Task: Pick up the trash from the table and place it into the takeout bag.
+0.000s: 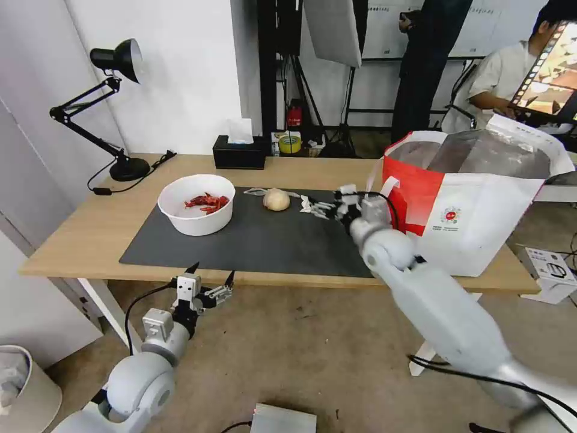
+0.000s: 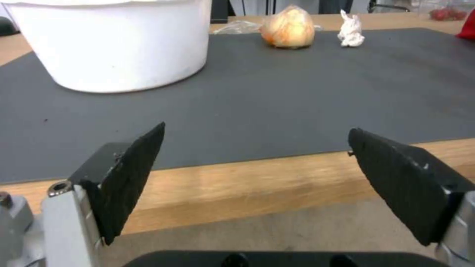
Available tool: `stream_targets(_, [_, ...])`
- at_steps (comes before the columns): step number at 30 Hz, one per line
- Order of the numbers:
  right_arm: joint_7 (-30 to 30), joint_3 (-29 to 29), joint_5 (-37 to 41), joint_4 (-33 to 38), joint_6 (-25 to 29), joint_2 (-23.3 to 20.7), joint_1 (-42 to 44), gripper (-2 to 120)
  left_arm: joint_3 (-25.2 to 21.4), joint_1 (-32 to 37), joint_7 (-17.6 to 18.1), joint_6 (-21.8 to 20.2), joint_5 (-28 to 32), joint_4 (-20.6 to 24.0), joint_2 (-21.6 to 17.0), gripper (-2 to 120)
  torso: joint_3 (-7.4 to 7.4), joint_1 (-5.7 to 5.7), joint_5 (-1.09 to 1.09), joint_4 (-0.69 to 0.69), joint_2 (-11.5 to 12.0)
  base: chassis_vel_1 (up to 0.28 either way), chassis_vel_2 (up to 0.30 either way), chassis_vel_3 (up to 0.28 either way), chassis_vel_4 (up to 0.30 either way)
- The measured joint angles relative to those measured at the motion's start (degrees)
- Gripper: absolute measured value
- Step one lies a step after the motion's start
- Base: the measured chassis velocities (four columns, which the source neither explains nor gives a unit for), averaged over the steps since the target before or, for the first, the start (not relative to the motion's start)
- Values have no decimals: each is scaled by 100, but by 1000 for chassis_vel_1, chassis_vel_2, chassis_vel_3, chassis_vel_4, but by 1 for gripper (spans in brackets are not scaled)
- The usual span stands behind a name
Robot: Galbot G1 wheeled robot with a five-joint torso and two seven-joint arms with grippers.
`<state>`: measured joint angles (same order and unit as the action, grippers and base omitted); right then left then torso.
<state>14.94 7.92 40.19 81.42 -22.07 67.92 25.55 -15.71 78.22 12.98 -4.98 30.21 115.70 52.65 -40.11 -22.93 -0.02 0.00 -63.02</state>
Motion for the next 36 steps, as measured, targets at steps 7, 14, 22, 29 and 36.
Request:
stream_targets(7, [285,131,-274,-1044,-307,613,-442,100,50,-38,15,-11,95,-19,-2,100,0,0,0,0,0,0,0,0,0])
stream_targets(14, [199,135,-458,-1797,-310,975,-759,100,111,-96,36,-37,165,-7,-26,100,0,1,1,0,-1,0,0,0,0])
stream_targets(22, [102,126,-473,-2144,-343,1136,-897,100,122,-130,35,-38,167,-50,-41,100,0,1,1,-1,-1,0,0,0,0])
stream_targets(29, [16,112,-473,-2327,-404,1251,-986,100,137,-149,32,-34,168,-65,-42,100,0,1,1,-1,-1,0,0,0,0])
stream_targets(36, [51,115,-470,-2417,-563,1322,-1048,92,136,-140,28,-20,167,-63,-29,100,1,1,1,0,-1,0,0,0,0])
